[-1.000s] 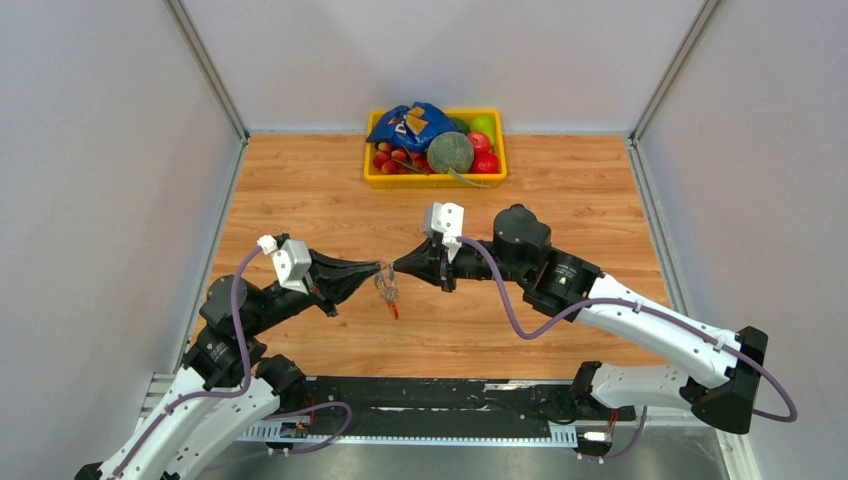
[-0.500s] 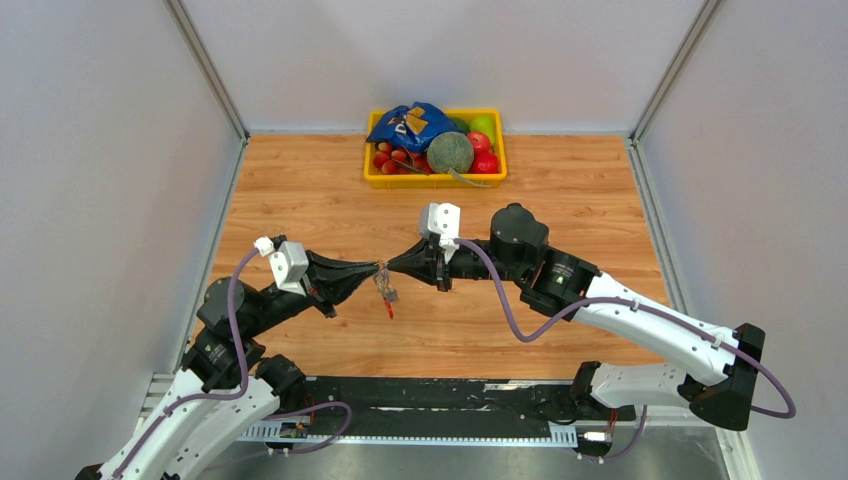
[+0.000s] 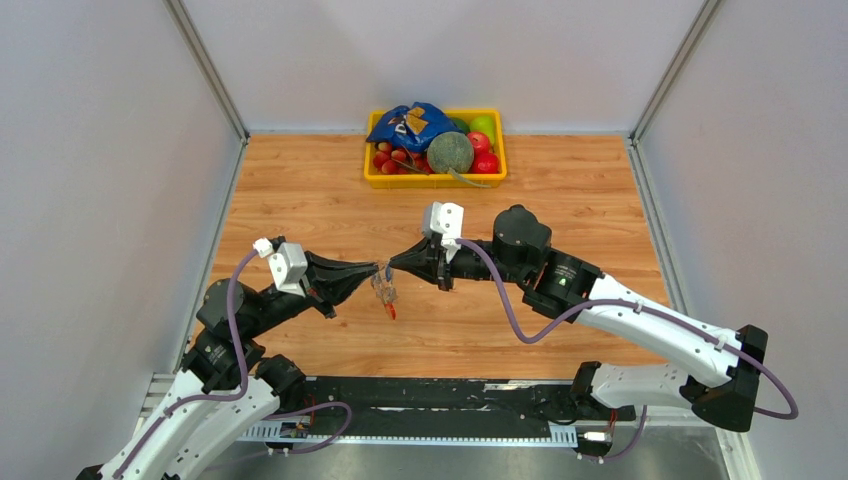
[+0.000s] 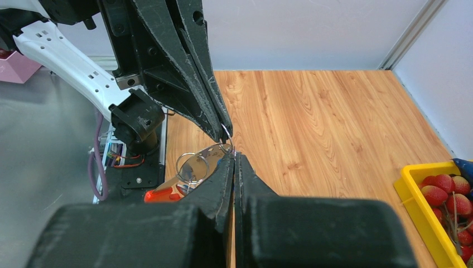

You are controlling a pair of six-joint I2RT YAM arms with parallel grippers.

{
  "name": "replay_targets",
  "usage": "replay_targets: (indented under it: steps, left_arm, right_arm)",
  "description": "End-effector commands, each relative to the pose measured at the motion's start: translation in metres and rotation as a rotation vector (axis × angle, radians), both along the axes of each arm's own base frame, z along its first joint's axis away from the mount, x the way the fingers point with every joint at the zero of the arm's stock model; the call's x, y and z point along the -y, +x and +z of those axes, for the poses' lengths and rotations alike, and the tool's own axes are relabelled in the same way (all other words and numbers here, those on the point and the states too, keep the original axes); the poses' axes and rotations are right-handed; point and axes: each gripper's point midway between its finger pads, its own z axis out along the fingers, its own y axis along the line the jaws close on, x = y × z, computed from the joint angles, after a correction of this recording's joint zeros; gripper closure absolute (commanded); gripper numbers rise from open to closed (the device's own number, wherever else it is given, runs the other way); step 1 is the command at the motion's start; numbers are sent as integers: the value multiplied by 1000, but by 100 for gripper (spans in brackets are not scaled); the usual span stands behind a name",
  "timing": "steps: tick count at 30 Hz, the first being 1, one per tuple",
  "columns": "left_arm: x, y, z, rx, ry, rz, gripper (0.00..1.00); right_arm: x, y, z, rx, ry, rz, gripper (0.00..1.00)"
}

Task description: Put the keys on the keyring

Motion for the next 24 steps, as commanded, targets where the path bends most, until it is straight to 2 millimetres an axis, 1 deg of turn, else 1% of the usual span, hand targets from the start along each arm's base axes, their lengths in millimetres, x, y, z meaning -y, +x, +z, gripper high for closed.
replay_targets:
  steps: [1, 7, 16, 24]
  left_arm:
    - [-2, -3, 16, 45, -42, -3, 100]
    - [-4, -2, 16, 46, -50, 14, 100]
    - [-6, -1, 16, 47, -54, 26, 100]
    - [-6, -3, 16, 60, -61, 20, 100]
  right_arm:
    - [6, -1, 16, 38, 44, -16, 100]
    - [6, -5, 14, 32, 39, 6, 100]
    - [-2, -17, 16, 0, 38, 79, 100]
    - [-9, -15, 14, -14, 31, 81, 100]
